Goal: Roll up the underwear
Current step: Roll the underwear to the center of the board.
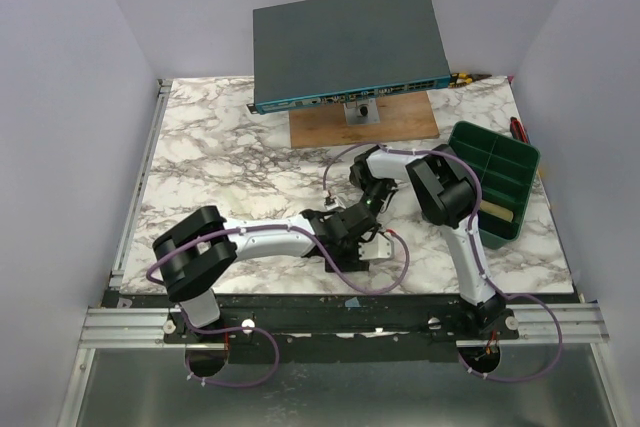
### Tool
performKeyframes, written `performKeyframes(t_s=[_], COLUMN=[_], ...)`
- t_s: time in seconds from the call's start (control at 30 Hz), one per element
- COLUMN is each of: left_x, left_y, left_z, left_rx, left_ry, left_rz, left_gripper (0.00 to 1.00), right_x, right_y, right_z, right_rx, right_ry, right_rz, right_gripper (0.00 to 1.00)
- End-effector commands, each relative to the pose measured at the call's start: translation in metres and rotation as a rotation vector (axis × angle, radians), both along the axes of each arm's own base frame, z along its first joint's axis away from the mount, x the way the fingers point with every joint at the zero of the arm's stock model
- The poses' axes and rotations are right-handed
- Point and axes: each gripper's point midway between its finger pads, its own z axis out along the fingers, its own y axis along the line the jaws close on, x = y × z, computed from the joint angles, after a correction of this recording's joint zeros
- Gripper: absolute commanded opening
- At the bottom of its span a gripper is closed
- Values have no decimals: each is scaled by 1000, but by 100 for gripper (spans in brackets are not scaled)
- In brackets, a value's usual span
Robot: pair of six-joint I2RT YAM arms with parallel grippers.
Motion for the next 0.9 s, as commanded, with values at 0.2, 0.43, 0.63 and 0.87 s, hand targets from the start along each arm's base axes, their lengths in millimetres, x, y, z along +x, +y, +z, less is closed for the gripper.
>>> performKeyframes(t_s=[0.2,0.43,0.63,0.87], left_x=[-11,-22,-34,-38], left_y=[-26,-26,-27,-28], left_z=[-19,-31,-46,-57], left_rx=[-22,-3,18,23], left_ry=[68,138,225,313], left_rz=[16,32,36,60], left_gripper=[54,6,0,0], right_x=[45,49,60,78], right_y=[-50,-46,-43,-47], right_z=[-91,-91,-80,-55], right_rx=[-135,-127,-129,-124], right_ry=[-354,-362,-401,-481], right_rz=[253,224,144,41], right_gripper=[6,10,27,61])
